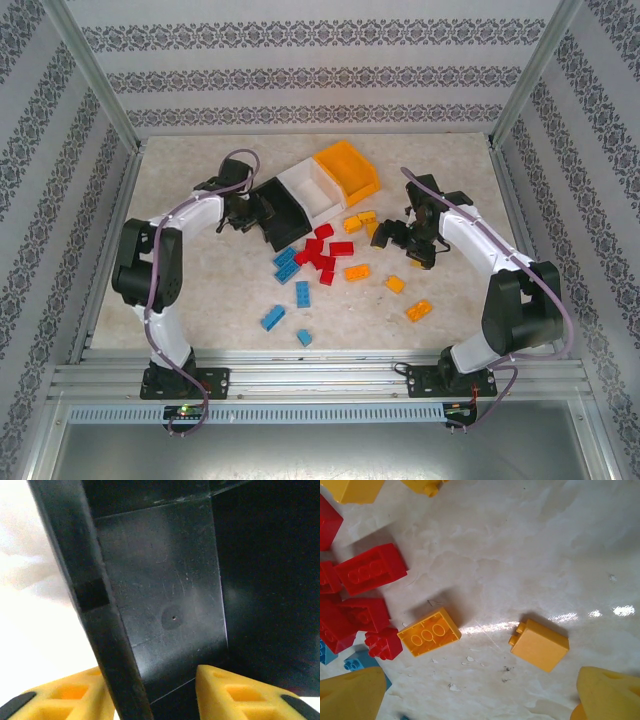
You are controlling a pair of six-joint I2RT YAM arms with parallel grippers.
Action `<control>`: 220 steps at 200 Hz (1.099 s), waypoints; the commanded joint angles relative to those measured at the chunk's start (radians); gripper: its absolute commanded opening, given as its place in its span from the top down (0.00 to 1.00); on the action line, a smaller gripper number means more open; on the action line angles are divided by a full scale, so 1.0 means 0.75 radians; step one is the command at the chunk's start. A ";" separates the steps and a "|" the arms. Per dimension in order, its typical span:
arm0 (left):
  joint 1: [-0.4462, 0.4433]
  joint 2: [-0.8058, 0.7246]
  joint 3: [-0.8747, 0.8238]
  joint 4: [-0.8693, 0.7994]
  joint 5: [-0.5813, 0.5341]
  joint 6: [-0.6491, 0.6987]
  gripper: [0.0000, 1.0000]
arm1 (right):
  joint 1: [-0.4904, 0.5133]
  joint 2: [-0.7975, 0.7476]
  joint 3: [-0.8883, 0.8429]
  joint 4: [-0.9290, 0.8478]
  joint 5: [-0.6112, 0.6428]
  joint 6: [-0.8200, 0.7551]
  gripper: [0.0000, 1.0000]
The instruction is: Sort the legos into containers by color
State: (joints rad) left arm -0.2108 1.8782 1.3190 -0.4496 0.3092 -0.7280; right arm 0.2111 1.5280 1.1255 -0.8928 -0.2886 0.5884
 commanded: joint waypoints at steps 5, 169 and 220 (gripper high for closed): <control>-0.030 0.078 0.159 -0.133 -0.047 0.113 0.62 | -0.024 0.024 0.031 -0.018 -0.016 -0.038 0.02; -0.033 0.308 0.633 -0.512 -0.032 0.375 0.70 | -0.069 0.076 0.078 -0.042 -0.016 -0.075 0.02; -0.010 0.167 0.590 -0.458 0.013 0.307 0.51 | -0.071 0.034 0.079 -0.073 0.030 -0.068 0.02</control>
State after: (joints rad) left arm -0.2314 2.1086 1.7760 -0.7933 0.2890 -0.4660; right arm 0.1654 1.5799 1.1633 -0.9119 -0.2996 0.5434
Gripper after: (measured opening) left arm 0.452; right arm 0.980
